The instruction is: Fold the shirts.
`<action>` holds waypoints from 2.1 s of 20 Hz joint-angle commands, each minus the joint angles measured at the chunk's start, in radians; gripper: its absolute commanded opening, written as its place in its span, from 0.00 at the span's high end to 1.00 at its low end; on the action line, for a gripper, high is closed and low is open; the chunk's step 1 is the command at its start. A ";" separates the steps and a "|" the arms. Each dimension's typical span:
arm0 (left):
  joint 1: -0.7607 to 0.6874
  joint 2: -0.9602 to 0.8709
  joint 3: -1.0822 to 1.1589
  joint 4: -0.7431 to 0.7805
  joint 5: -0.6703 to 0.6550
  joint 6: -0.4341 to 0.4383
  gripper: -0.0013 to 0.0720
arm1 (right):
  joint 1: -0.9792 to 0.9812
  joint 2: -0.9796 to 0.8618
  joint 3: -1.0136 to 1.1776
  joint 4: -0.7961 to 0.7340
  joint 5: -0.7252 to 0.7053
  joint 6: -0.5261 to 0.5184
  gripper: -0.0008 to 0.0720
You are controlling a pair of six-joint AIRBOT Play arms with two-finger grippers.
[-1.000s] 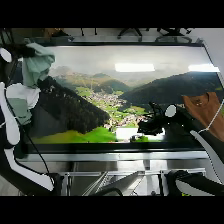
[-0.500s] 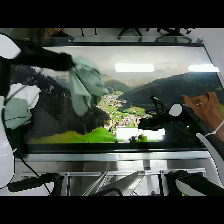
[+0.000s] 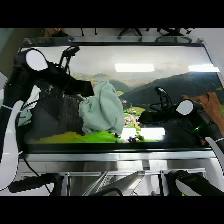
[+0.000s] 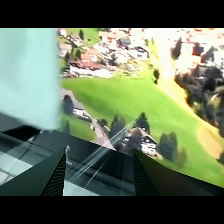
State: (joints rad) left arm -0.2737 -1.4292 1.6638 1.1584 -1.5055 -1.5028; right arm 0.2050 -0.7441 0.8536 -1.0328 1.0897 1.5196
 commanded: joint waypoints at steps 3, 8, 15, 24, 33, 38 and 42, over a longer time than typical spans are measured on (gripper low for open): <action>0.128 0.204 -0.394 -0.003 0.017 0.012 0.03 | 0.003 -0.034 0.009 0.018 -0.014 -0.006 0.36; 0.128 0.374 -1.009 -0.050 0.433 0.030 0.03 | 0.010 -0.143 0.009 0.166 -0.038 -0.115 0.36; 0.128 0.227 -1.115 -0.309 0.730 0.203 0.03 | 0.176 -0.362 0.009 0.212 -0.192 -0.164 0.36; 0.129 0.089 -0.956 -0.346 0.623 0.258 0.97 | 0.186 -0.484 0.009 0.542 -0.253 -0.452 0.47; 0.131 0.316 -0.952 -0.340 0.570 0.263 0.96 | 0.150 -0.349 0.018 0.608 -0.199 -0.548 0.96; 0.286 0.591 -0.727 -0.343 0.313 0.235 0.96 | -0.056 -0.058 0.165 0.608 -0.036 -0.547 0.97; 0.483 0.808 -0.354 -0.347 0.224 0.219 0.96 | -0.224 0.164 0.460 0.607 -0.001 -0.567 0.97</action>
State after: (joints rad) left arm 0.0937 -0.7601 1.0897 0.8097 -1.1954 -1.2736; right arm 0.0872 -0.7235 1.1378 -0.4263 1.0492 0.9707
